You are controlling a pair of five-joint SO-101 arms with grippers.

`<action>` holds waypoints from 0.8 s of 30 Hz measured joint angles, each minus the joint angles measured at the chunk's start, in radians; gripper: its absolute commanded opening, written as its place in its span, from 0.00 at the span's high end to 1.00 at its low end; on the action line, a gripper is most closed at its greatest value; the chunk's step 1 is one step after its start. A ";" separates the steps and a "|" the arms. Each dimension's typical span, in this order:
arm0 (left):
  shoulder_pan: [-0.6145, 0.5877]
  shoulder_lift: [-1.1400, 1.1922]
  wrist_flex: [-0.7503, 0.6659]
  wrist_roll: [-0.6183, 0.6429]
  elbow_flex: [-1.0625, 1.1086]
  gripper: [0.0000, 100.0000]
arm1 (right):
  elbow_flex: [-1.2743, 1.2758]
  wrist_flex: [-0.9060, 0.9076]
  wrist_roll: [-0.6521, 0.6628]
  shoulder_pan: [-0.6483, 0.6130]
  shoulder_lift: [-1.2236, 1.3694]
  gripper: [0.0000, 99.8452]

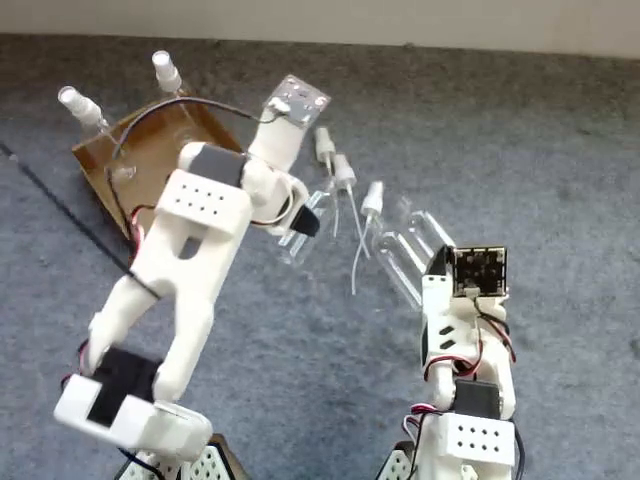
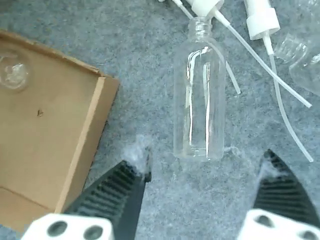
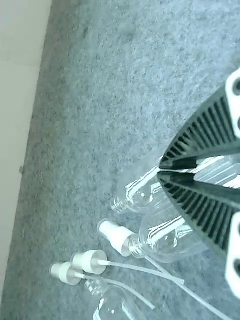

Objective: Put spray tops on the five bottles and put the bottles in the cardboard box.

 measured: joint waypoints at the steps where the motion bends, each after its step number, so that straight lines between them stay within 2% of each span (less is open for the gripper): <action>1: 0.008 0.041 0.005 0.000 -0.032 0.71 | 0.000 0.000 -0.002 0.002 0.000 1.00; 5: 0.021 0.227 0.072 -0.044 -0.184 0.71 | 0.000 0.000 -0.003 0.000 0.000 1.00; 17: 0.023 0.763 0.304 -0.048 -0.810 0.71 | 0.000 0.000 -0.003 0.000 0.000 1.00; 24: 0.021 1.025 0.356 -0.051 -1.066 0.71 | 0.000 0.000 -0.003 0.000 0.000 1.00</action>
